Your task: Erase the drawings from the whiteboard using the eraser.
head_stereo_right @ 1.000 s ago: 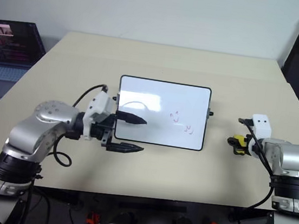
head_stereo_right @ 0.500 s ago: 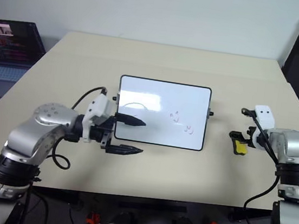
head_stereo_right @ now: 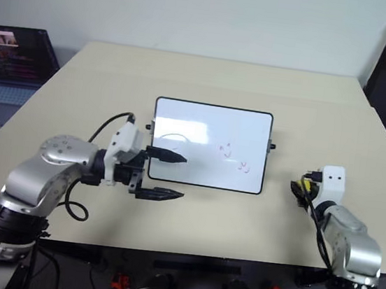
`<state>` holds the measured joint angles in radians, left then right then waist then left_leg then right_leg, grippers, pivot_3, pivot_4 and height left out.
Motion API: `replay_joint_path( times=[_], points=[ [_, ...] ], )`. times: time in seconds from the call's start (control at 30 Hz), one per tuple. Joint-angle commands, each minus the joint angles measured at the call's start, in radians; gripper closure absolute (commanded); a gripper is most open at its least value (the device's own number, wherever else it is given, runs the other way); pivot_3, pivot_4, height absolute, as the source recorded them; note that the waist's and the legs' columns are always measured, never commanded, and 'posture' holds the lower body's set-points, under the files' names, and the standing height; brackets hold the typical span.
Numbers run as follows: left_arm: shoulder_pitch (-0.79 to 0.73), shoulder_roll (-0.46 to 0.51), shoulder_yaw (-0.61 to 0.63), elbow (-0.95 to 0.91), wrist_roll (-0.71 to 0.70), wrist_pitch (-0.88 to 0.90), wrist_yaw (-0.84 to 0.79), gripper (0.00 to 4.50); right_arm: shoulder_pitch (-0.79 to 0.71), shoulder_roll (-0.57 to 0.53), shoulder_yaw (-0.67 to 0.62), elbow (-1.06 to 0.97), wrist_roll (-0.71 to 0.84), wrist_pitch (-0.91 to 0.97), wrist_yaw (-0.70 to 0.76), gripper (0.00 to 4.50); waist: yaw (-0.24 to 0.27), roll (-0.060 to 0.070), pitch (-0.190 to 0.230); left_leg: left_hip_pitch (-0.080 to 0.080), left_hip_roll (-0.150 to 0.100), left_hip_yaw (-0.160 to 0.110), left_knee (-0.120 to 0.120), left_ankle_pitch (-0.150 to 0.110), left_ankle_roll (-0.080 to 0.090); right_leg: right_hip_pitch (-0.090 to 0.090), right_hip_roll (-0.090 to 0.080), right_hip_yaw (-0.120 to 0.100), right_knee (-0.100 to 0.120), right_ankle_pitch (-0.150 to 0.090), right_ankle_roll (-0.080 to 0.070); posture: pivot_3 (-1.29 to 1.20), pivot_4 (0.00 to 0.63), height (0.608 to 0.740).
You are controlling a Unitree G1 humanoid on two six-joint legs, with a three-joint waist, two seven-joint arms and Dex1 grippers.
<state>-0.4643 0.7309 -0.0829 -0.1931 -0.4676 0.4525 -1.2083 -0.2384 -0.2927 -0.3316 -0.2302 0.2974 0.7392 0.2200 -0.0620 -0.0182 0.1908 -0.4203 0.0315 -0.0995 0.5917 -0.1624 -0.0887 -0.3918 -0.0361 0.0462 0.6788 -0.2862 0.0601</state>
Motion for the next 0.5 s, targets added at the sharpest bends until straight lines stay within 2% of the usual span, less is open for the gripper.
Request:
replay_joint_path(
  times=[0.03,0.23,0.43,0.47,0.5],
  points=[
    [-0.008,-0.002,0.022,-0.032,-0.019,0.002,0.01,0.0,-0.01,0.073,-0.05,-0.036,-0.004,-0.176,-0.084,2.38,0.0,0.0,0.0,0.001,0.0,0.0,0.0,0.0,0.0,0.001,0.0,0.0,0.0,-0.001,-0.002,0.0,0.15,0.74],
    [-0.021,-0.006,0.014,-0.016,-0.015,-0.003,0.0,0.0,0.006,0.108,-0.007,0.015,-0.04,-0.303,-0.112,2.38,0.005,0.0,0.0,0.002,0.0,0.0,0.0,0.0,0.0,0.002,0.0,0.0,0.0,-0.002,-0.004,0.0,0.15,0.74],
    [-0.024,-0.003,0.014,-0.004,-0.009,-0.012,-0.012,0.0,0.055,0.0,0.047,-0.022,-0.048,-0.211,-0.046,2.38,0.006,0.0,0.0,0.002,0.0,0.0,-0.001,0.0,0.0,0.002,0.0,-0.001,0.0,-0.002,-0.004,0.0,0.15,0.74],
    [-0.023,-0.002,0.013,-0.004,-0.009,-0.013,-0.013,0.0,0.054,-0.017,0.046,-0.022,-0.038,-0.195,-0.034,2.19,0.006,0.0,0.0,0.002,0.0,0.0,-0.001,0.0,0.0,0.002,0.0,-0.001,0.0,-0.003,-0.004,0.0,0.15,0.74],
    [-0.023,-0.002,0.014,-0.003,-0.009,-0.014,-0.014,0.0,0.047,-0.038,0.044,-0.021,-0.028,-0.172,-0.022,2.19,0.005,0.0,0.0,0.002,0.0,0.0,-0.001,0.0,0.0,0.002,0.0,0.0,0.0,-0.003,-0.005,0.0,0.15,0.74]
  ],
)
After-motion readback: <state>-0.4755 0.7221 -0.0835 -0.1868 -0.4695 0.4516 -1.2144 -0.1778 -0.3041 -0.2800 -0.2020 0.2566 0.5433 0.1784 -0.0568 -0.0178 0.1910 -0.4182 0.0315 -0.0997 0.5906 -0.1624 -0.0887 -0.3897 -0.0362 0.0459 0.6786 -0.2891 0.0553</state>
